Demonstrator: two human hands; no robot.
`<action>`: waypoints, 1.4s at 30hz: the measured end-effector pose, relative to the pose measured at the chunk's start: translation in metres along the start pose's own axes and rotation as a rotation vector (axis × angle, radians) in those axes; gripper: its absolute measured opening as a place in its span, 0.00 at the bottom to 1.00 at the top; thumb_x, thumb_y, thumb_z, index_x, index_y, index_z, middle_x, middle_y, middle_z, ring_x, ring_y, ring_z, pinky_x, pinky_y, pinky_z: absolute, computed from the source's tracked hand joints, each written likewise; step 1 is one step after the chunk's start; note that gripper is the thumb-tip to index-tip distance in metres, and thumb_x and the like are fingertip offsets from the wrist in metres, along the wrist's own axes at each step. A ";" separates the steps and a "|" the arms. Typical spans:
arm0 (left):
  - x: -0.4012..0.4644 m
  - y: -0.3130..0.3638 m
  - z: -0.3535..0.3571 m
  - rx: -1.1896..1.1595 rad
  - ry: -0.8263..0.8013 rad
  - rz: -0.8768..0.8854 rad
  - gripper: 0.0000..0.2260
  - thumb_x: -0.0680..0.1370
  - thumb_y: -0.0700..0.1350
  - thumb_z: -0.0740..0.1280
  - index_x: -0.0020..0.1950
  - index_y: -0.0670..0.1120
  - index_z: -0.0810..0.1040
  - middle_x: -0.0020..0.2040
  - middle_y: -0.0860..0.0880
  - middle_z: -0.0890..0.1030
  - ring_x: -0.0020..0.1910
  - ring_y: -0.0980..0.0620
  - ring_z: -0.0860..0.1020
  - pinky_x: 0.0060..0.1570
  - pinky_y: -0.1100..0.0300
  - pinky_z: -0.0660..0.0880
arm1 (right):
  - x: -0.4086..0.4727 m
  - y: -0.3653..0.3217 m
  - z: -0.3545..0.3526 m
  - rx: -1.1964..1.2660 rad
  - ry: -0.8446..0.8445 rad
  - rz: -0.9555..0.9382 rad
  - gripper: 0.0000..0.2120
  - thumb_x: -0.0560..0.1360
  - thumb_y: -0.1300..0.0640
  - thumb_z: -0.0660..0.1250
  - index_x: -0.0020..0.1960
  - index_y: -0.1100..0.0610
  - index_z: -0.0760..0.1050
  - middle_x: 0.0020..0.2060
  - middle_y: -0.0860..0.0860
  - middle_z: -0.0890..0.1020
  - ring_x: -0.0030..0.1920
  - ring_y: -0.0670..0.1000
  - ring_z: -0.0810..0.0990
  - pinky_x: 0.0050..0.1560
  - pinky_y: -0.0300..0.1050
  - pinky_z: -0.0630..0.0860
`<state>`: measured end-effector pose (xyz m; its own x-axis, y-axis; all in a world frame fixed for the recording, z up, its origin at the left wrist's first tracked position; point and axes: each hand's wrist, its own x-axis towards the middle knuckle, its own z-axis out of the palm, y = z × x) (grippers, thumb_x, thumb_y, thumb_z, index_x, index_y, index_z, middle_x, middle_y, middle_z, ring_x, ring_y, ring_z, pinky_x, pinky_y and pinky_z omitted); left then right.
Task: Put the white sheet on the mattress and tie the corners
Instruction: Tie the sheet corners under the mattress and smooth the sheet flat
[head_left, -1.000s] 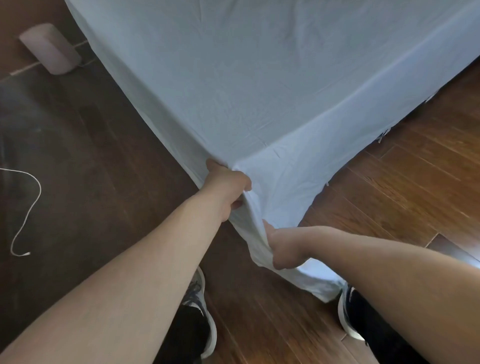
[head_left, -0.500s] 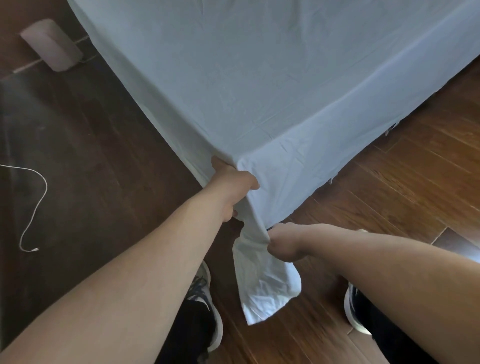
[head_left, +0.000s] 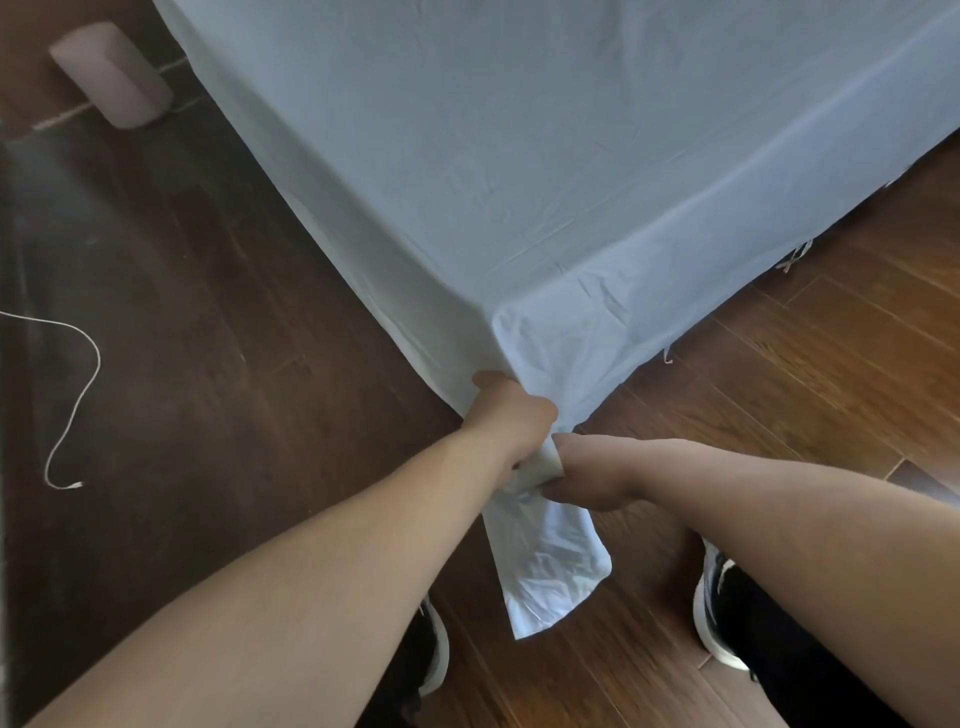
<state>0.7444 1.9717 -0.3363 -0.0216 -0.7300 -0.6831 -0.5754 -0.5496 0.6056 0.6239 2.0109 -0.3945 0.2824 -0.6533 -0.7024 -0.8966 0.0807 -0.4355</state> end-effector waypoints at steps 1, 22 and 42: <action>0.000 -0.004 0.004 0.057 0.004 0.002 0.34 0.78 0.44 0.65 0.81 0.42 0.52 0.70 0.44 0.73 0.66 0.39 0.75 0.63 0.42 0.78 | -0.004 -0.002 -0.001 -0.020 -0.024 -0.021 0.21 0.78 0.51 0.63 0.71 0.50 0.72 0.63 0.47 0.78 0.59 0.52 0.78 0.64 0.51 0.74; -0.017 -0.002 0.008 -0.097 -0.325 -0.022 0.18 0.75 0.31 0.56 0.55 0.49 0.77 0.51 0.48 0.83 0.52 0.50 0.84 0.58 0.48 0.83 | -0.012 -0.002 -0.039 1.115 -0.252 -0.171 0.42 0.72 0.23 0.60 0.72 0.54 0.75 0.66 0.57 0.81 0.67 0.57 0.79 0.72 0.56 0.70; -0.008 -0.001 -0.002 -0.172 -0.208 -0.102 0.15 0.85 0.41 0.55 0.65 0.49 0.79 0.56 0.50 0.82 0.47 0.51 0.82 0.55 0.51 0.77 | -0.011 0.019 -0.068 -0.001 0.636 0.267 0.13 0.73 0.65 0.57 0.42 0.49 0.74 0.41 0.49 0.75 0.46 0.55 0.72 0.48 0.49 0.70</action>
<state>0.7470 1.9776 -0.3306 -0.1482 -0.5786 -0.8021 -0.4363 -0.6896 0.5780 0.5802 1.9689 -0.3569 -0.2034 -0.9258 -0.3186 -0.9077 0.3003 -0.2930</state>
